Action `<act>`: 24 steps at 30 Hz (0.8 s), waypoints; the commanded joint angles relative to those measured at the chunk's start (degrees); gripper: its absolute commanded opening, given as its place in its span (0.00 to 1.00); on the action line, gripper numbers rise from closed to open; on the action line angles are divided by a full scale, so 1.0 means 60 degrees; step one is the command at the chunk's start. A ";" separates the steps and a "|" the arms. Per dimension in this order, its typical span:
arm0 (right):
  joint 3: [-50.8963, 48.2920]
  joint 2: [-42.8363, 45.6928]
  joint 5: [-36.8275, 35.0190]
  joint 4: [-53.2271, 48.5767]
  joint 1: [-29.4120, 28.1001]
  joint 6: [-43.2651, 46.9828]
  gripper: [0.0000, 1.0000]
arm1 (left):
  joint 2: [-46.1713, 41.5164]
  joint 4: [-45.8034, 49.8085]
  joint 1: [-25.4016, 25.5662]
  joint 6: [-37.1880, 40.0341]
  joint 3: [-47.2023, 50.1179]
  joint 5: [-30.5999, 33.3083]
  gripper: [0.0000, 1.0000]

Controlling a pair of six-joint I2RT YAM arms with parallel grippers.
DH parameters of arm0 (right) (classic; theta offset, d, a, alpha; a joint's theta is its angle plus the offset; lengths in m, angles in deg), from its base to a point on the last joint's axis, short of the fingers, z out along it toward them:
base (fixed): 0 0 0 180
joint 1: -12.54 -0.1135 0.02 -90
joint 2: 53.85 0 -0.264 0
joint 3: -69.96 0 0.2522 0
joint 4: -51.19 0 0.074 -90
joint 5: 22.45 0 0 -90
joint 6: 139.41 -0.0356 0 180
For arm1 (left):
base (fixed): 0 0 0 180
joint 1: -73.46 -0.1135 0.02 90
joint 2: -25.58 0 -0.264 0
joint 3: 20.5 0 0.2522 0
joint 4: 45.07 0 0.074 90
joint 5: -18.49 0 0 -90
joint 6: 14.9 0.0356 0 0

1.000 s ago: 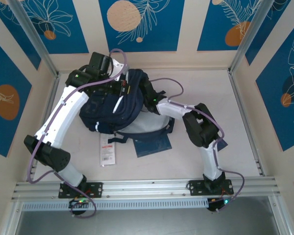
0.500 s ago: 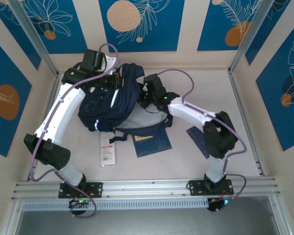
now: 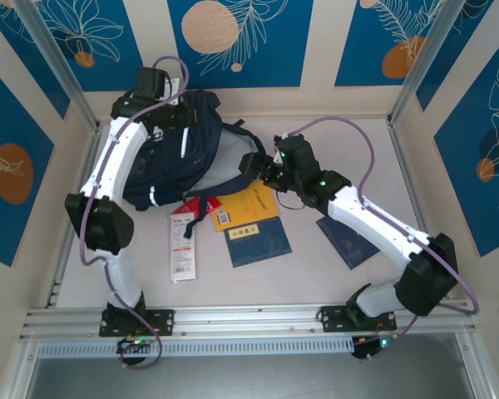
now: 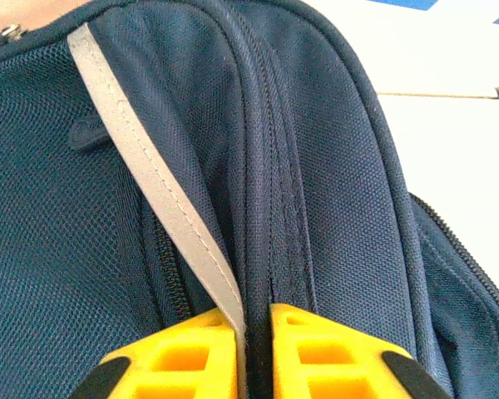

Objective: Pack the student bag
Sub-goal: Close the student bag at the top-left of the table.

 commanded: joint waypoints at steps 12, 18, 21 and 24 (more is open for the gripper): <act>-0.2432 0.2473 -0.0302 -0.0977 0.0054 0.0868 0.79 | -0.1884 -0.1408 0.0057 -0.0702 0.3304 -0.0039 0.59; -0.3061 0.2987 -0.0288 -0.1020 -0.0197 0.1040 0.80 | -0.4599 -0.1601 0.0599 -0.1605 0.6289 0.1512 0.64; -0.3288 0.3154 -0.0365 -0.1214 -0.0289 0.0912 0.79 | -0.5673 -0.1178 0.0631 -0.2442 0.7595 0.2231 0.68; -0.3765 0.3392 -0.0064 -0.0976 -0.0391 0.0729 0.76 | -0.6466 -0.1000 0.0624 -0.2965 0.8893 0.2207 0.68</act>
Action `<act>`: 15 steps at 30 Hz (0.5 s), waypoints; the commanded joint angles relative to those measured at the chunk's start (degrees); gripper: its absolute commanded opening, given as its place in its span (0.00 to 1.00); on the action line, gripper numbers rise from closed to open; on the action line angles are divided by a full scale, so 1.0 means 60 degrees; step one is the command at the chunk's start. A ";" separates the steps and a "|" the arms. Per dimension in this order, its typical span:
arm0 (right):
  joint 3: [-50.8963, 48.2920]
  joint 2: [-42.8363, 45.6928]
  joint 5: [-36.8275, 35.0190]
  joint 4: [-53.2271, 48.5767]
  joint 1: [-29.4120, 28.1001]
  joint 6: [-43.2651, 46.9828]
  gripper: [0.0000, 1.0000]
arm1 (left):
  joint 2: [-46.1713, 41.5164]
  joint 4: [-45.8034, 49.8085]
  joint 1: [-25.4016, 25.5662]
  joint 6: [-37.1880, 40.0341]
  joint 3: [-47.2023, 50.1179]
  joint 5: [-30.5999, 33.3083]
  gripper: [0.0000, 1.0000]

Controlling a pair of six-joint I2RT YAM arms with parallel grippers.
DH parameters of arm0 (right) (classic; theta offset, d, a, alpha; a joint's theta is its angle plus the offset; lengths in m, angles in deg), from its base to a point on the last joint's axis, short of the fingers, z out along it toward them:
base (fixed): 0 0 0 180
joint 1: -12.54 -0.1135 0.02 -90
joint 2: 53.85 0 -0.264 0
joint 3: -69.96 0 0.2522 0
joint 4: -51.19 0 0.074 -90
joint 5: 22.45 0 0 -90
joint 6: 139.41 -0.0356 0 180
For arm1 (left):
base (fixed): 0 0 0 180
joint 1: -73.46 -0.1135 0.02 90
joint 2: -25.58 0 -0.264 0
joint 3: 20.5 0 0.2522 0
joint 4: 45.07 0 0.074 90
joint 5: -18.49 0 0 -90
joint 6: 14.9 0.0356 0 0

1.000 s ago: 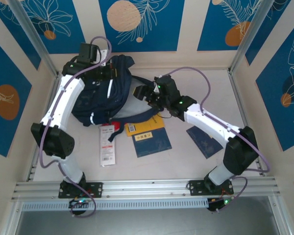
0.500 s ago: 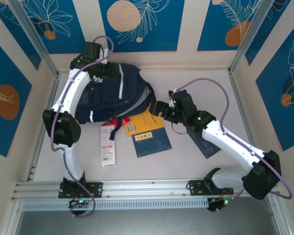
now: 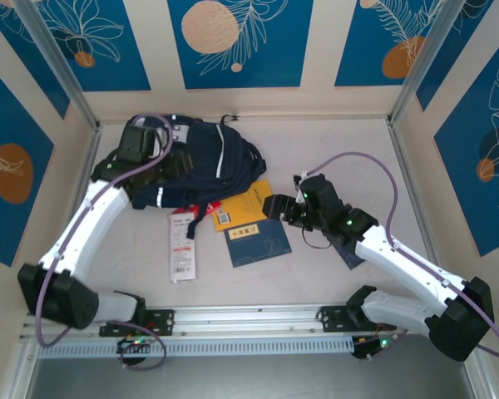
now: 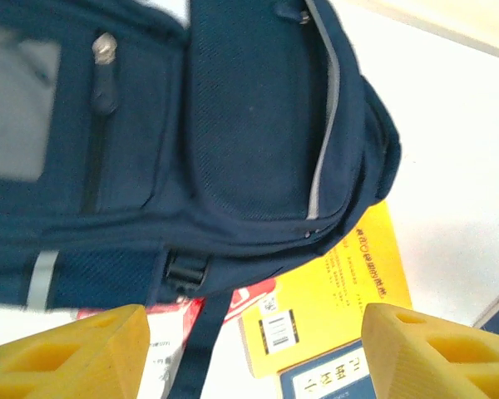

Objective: Pack the student bag
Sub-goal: Close the student bag at the top-left of the table, then move the loose stationery to the bottom-center of the table.

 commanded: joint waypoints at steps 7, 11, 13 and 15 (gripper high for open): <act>-0.0636 0.0251 0.0287 -0.0384 -0.0734 0.0101 0.74 | -0.1313 0.0125 0.0019 -0.1099 0.3772 0.0264 0.68; -0.1063 0.0360 0.0277 -0.0185 -0.0970 -0.0201 0.74 | -0.1507 -0.0251 0.0026 -0.1394 0.4799 0.0567 0.68; -0.1361 0.0449 0.0412 0.0175 -0.0985 -0.0429 0.74 | -0.1512 -0.0577 0.0069 -0.1568 0.5177 0.0704 0.68; -0.1589 0.0505 0.0571 0.0549 -0.0987 -0.0666 0.73 | -0.1279 -0.0771 0.0085 -0.1707 0.5456 0.0830 0.67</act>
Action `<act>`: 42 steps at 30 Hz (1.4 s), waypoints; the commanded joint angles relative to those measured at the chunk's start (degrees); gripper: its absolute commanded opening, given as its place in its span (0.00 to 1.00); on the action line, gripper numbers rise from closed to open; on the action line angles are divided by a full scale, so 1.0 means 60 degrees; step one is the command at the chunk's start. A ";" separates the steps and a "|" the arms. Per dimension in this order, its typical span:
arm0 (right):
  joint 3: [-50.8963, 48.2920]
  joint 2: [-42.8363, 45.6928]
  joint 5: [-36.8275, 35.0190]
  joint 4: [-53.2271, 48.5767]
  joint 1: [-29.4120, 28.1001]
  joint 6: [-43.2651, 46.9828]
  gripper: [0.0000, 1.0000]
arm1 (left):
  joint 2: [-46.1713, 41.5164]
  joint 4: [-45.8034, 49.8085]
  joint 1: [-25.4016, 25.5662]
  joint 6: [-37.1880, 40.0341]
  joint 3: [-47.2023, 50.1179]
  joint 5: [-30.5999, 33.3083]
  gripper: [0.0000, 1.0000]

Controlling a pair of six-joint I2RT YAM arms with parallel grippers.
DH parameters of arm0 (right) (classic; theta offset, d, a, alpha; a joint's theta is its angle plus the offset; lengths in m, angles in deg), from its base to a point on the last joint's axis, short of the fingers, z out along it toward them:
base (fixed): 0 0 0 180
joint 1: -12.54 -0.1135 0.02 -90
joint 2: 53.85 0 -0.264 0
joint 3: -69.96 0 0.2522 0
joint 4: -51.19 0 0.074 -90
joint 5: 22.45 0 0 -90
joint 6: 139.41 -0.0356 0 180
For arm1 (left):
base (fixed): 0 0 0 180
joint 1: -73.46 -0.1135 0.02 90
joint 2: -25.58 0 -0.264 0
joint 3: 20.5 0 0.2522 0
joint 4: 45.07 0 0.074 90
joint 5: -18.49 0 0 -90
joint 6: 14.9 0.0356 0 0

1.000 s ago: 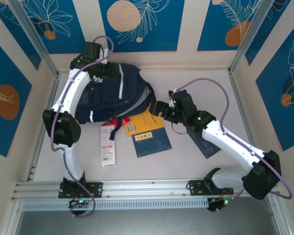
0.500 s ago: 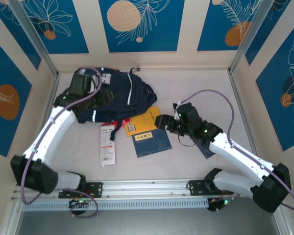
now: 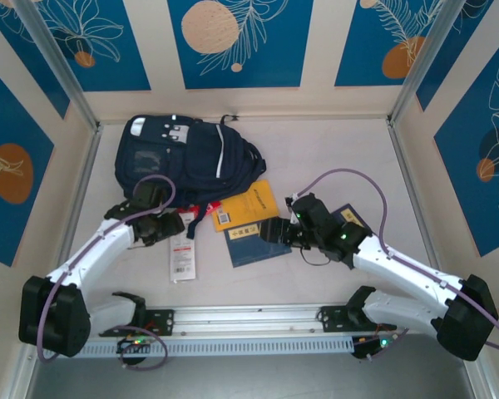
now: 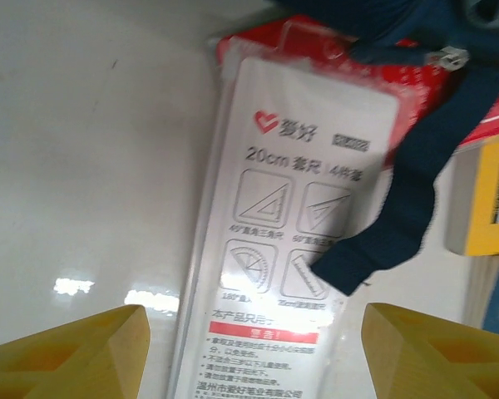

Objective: Pack the student bag
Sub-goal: Move the loose stationery to the bottom-center of the table.

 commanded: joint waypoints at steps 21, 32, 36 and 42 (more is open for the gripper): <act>0.0266 -0.1051 0.0923 0.0643 -0.0672 -0.0166 0.69 | 0.2651 -0.1202 0.2616 -0.0034 0.0728 -0.0255 0.58; 0.1358 -0.3724 0.2357 0.1745 -0.1059 -0.0497 0.69 | 0.0333 -0.0576 0.3599 -0.0595 0.1081 -0.1019 0.53; 0.1931 -0.4863 0.2811 0.2236 -0.1134 -0.0992 0.65 | -0.1055 -0.0059 0.3406 -0.1101 0.1290 -0.0129 0.54; 0.3279 -0.6741 0.2943 0.1699 -0.1490 -0.1205 0.54 | -0.1063 -0.0581 0.3017 -0.1298 0.2011 -0.0235 0.37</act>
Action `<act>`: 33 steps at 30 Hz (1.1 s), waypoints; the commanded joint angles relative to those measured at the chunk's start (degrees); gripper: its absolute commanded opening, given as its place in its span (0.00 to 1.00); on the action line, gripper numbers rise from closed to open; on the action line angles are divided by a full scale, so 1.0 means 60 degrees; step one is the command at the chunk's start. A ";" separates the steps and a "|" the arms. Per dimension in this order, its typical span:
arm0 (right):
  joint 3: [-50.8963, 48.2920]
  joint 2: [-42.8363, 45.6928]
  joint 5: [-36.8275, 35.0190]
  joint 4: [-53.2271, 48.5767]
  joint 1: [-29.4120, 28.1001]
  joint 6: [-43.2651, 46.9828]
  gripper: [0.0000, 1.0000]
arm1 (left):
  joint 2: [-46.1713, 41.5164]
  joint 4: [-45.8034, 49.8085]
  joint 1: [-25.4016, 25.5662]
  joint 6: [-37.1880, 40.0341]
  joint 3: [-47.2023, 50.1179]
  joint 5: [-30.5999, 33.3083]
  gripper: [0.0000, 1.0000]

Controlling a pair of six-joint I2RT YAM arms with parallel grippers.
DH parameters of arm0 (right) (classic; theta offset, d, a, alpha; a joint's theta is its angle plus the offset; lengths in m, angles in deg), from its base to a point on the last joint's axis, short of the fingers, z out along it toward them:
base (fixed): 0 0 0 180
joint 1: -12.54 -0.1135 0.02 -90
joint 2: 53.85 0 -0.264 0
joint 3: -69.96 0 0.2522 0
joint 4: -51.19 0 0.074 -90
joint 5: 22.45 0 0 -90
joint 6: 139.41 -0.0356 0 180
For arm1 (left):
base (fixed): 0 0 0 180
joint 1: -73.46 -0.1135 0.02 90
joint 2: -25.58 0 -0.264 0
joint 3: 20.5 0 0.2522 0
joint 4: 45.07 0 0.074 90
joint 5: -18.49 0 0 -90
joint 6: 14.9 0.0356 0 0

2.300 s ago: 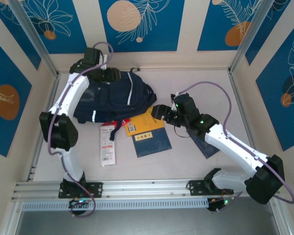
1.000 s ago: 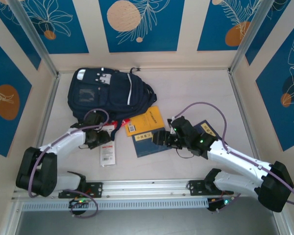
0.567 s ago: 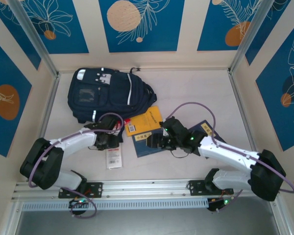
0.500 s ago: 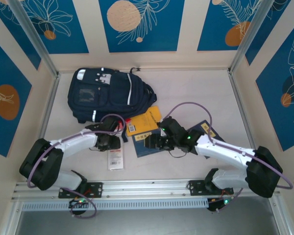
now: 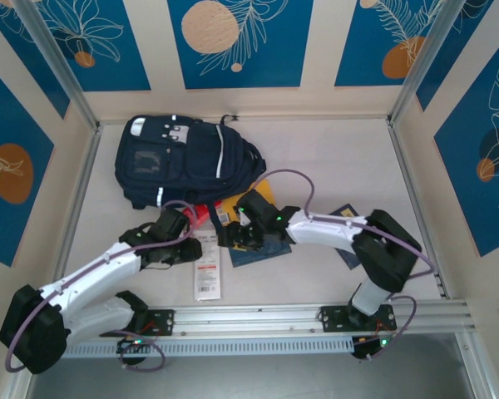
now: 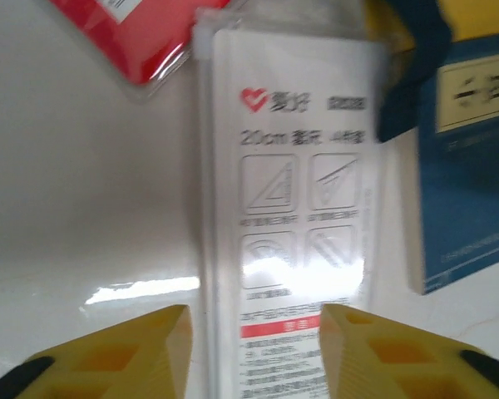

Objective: Pack the student bag
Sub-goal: Pick up the loose stationery from the bottom-center of the table.

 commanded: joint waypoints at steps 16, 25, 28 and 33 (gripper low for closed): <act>0.1327 -0.2407 0.0423 -0.0255 -0.0604 -0.0527 0.50 | 0.1532 -0.1854 -0.0338 -0.0444 0.1339 -0.0390 0.20; 0.1376 -0.2074 0.0839 0.0244 -0.0700 -0.0440 0.39 | 0.1680 -0.1935 -0.0345 -0.0392 0.1311 -0.0493 0.19; 0.1154 -0.2029 0.1195 0.0793 -0.0597 -0.0606 0.27 | 0.1709 -0.1915 -0.0338 -0.0388 0.1319 -0.0549 0.19; 0.1140 -0.2052 0.1236 0.0693 -0.0557 -0.0544 0.02 | 0.1392 -0.1438 -0.0354 -0.0299 0.1037 -0.0624 0.19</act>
